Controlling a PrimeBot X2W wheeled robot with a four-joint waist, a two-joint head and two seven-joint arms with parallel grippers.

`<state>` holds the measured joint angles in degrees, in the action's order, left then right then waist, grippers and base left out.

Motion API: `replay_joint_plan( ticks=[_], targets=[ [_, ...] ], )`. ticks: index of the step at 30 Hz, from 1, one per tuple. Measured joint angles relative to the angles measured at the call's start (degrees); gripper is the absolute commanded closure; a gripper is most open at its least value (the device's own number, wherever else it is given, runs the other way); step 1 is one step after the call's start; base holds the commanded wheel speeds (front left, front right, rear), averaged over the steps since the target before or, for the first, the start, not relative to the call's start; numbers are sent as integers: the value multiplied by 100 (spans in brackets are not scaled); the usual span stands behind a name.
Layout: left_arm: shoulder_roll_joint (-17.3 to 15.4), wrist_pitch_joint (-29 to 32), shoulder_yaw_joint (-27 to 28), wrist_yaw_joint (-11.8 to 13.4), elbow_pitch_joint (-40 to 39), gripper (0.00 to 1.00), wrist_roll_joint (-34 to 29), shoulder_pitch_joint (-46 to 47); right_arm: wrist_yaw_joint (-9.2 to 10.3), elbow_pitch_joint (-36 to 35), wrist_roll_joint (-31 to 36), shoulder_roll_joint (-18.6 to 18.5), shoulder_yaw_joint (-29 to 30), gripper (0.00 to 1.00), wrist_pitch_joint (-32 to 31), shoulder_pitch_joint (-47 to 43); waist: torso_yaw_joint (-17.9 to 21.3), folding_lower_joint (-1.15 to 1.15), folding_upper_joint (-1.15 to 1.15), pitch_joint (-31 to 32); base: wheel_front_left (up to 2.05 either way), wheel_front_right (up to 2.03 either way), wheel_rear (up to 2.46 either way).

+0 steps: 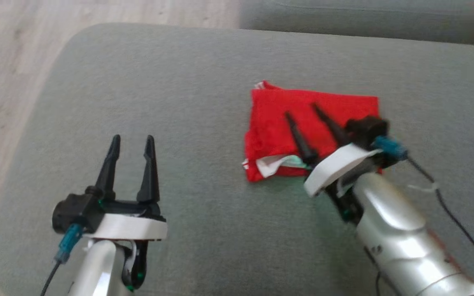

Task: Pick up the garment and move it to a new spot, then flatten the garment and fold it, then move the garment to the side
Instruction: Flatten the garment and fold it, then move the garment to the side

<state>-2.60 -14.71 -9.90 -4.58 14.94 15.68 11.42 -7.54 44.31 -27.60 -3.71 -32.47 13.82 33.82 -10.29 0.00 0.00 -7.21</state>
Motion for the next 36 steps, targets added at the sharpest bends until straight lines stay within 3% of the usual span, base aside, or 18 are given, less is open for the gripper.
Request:
replay_joint_plan(
  ticks=[3, 7, 9, 12, 17, 23, 36],
  targets=[
    [-2, 0, 115, -3, -52, 0, -62, -5, 0, -156, 575, -5, 851, 0, 38, 43, 261, 0, 0, 37, 0, 0, 0],
    [-1, 0, 289, -5, -86, 0, -84, -19, 0, -890, 1570, -11, 1987, 0, 56, -120, 615, 0, 0, 73, 0, 0, 0],
    [9, 0, 475, -5, -143, 0, -115, -71, 0, -1441, 1972, -9, 2479, 0, 56, -681, 872, 0, 0, 102, 0, 0, 0],
    [3, 0, 653, 3, -225, 0, -127, -221, 0, -1836, 2041, -4, 2793, 0, 56, -1368, 1110, 0, 0, 122, 0, 0, 0],
    [8, 0, 650, -3, -222, 0, -163, -380, 0, -2195, 1930, 24, 3060, 0, 56, -2047, 1359, 0, 0, 107, 0, 0, 0],
    [8, 0, 644, -4, -212, 0, -163, -381, 0, -2364, 1824, 54, 3092, 0, 56, -2207, 1421, 0, 0, 52, 0, 0, 0],
    [8, 0, 412, -8, -205, 0, -160, -354, 0, -2260, 2020, 80, 3096, 0, 56, -1953, 1090, 0, 0, -146, 0, 0, 0]
  ],
)
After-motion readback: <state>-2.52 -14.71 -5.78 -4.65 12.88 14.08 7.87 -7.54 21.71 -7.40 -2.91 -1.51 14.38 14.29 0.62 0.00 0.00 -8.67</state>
